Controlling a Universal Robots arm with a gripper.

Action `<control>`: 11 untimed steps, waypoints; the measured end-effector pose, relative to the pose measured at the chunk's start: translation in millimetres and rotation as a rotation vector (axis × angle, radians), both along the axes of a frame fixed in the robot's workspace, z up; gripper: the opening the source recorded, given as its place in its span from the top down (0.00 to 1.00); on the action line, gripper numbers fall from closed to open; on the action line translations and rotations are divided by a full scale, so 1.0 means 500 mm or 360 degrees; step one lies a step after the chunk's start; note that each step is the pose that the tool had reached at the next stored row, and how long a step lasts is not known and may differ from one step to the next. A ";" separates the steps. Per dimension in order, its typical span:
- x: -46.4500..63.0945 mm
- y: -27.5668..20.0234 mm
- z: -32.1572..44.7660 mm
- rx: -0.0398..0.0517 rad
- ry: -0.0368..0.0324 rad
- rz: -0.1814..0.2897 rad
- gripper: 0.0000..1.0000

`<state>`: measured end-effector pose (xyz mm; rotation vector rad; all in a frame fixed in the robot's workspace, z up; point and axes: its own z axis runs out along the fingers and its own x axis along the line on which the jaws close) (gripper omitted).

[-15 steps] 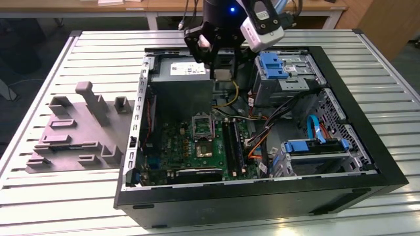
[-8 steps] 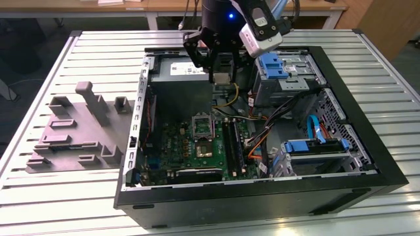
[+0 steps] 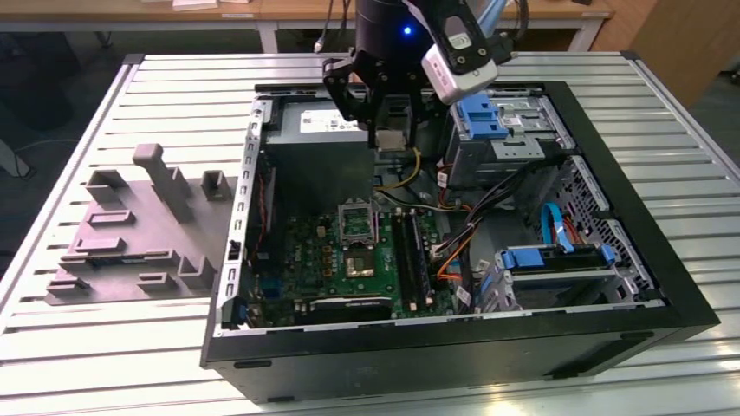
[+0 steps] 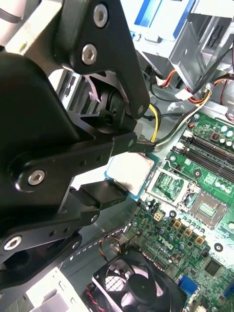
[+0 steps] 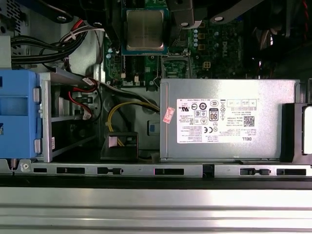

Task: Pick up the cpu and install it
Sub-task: 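Place the cpu into insertion slot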

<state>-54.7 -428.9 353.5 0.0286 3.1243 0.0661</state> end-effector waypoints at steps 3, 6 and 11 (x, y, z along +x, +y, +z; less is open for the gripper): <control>0.000 -0.0003 -0.005 0.0000 0.0000 0.0000 0.53; 0.000 -0.0005 -0.006 0.0000 0.0000 0.0000 0.53; 0.000 -0.0007 -0.007 0.0000 0.0000 0.0000 0.53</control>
